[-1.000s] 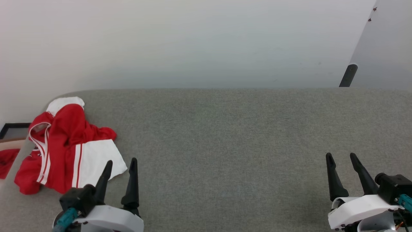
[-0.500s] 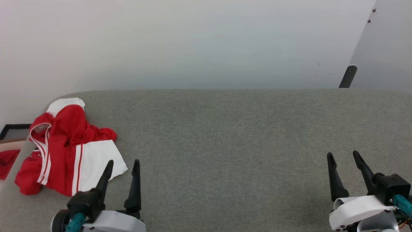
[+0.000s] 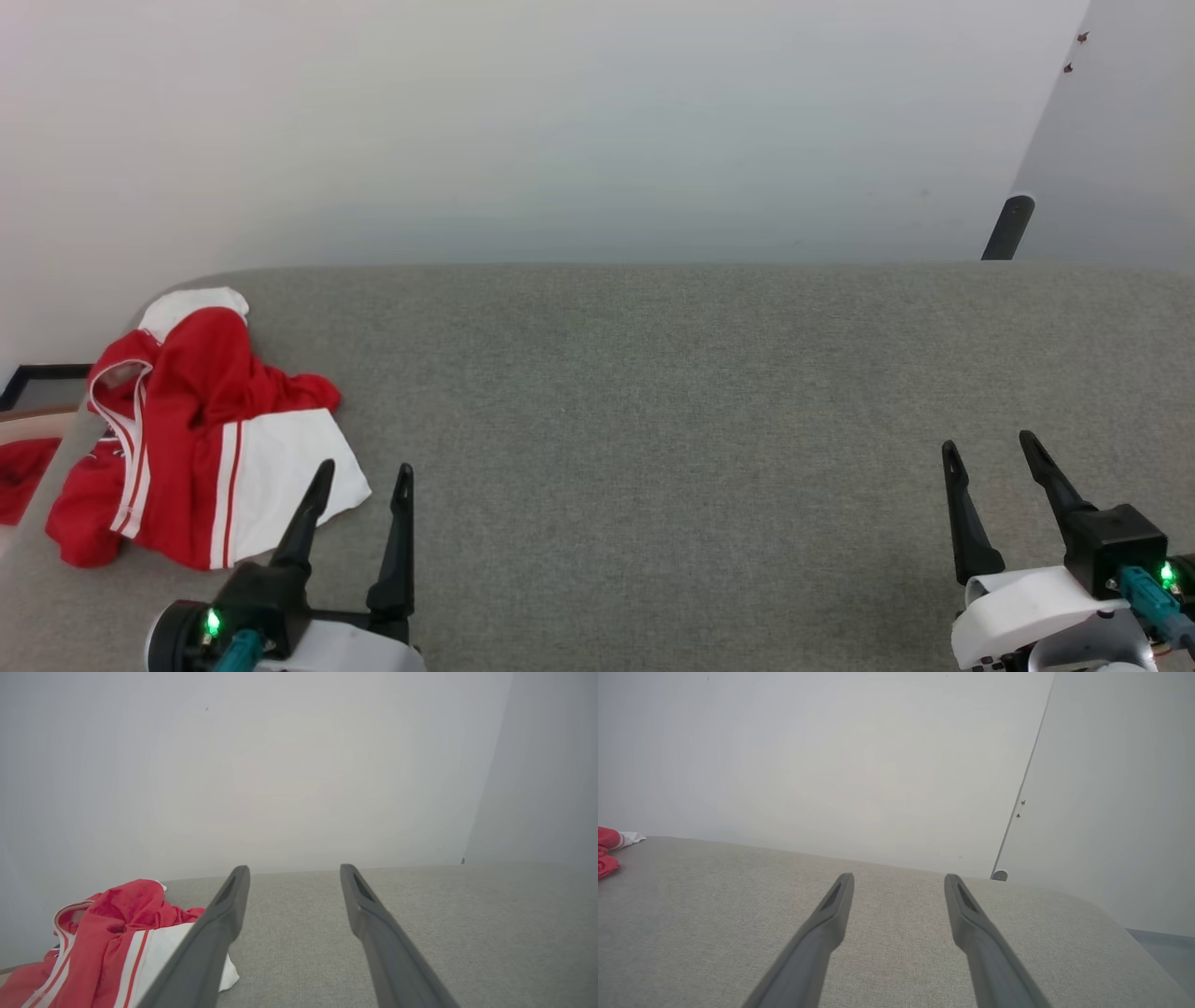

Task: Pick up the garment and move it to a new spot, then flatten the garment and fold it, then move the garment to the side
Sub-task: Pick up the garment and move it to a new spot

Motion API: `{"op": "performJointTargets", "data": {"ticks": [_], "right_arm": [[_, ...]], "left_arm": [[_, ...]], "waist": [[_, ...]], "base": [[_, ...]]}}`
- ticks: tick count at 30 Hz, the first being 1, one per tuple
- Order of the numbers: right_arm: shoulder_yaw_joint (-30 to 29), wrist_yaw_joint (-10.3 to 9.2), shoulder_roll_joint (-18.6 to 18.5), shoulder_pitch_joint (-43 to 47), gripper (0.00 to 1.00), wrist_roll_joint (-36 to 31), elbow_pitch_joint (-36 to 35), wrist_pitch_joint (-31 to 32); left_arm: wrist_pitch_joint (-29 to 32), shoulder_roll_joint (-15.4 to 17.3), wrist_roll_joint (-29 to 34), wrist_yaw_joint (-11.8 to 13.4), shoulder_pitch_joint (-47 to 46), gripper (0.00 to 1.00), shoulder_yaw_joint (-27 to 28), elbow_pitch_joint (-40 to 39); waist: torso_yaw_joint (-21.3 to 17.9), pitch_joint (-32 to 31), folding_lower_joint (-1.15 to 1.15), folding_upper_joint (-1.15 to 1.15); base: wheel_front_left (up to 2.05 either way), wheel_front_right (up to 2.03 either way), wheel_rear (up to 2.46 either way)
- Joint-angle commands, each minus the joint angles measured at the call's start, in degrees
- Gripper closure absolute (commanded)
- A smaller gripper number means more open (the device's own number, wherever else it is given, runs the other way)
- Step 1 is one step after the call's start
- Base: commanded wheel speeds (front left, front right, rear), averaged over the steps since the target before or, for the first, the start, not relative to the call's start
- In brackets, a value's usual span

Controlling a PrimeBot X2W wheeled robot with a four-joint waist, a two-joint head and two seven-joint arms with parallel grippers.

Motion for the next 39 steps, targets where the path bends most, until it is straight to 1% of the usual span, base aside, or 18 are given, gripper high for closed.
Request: {"op": "performJointTargets", "data": {"ticks": [1,4,14,19,22,27,35,39], "right_arm": [[0.2,0.04,0.1,0.6,0.0,-1.2,-0.3,-0.4],[0.4,0.04,0.0,0.6,0.0,-2.5,-0.4,-0.7],[0.2,0.04,-0.4,1.0,0.0,-2.3,-0.4,-0.7],[0.3,0.04,-0.5,1.6,0.0,-2.0,-0.6,-0.5],[0.7,0.04,-0.6,2.0,0.0,-1.6,-0.6,-0.4],[1.9,0.04,-0.5,2.1,0.0,-0.9,0.0,-0.3],[5.2,0.03,-0.1,1.0,0.0,0.4,1.7,-0.9],[6.5,0.03,0.0,0.1,0.0,0.7,2.5,-1.1]], "left_arm": [[-0.4,-0.1,1.2,-0.4,0.8,0.0,0.2,-0.3],[-0.7,-0.4,2.2,-0.8,1.0,0.0,0.4,-0.3],[-0.6,-1.6,1.0,-2.5,1.7,0.0,1.5,0.5],[-0.6,-1.8,0.7,-2.9,1.7,0.0,1.8,1.5],[-0.6,-1.7,0.7,-2.4,1.3,0.0,2.1,2.6],[1.0,-1.3,0.2,-1.0,0.4,0.0,3.1,4.2],[3.8,0.1,-0.9,0.2,-0.6,0.0,4.6,4.9],[5.1,0.0,-2.1,0.5,-0.9,0.0,5.3,4.7]], "waist": [[0.0,-0.1,0.0,0.0],[-0.1,-0.3,0.0,0.0],[-0.1,-1.0,0.0,0.0],[1.2,-1.7,0.0,0.0],[3.3,-2.3,0.0,0.0],[7.9,-3.1,0.0,0.0],[15.8,-4.2,0.0,0.0],[18.7,-4.2,0.0,0.0]], "base": [[0.0,0.0,0.0],[0.0,0.0,0.0],[0.0,0.0,0.0],[0.0,0.0,0.0],[0.0,0.0,0.0],[0.0,0.0,0.0],[0.0,0.0,0.0],[0.0,0.0,0.0]]}}
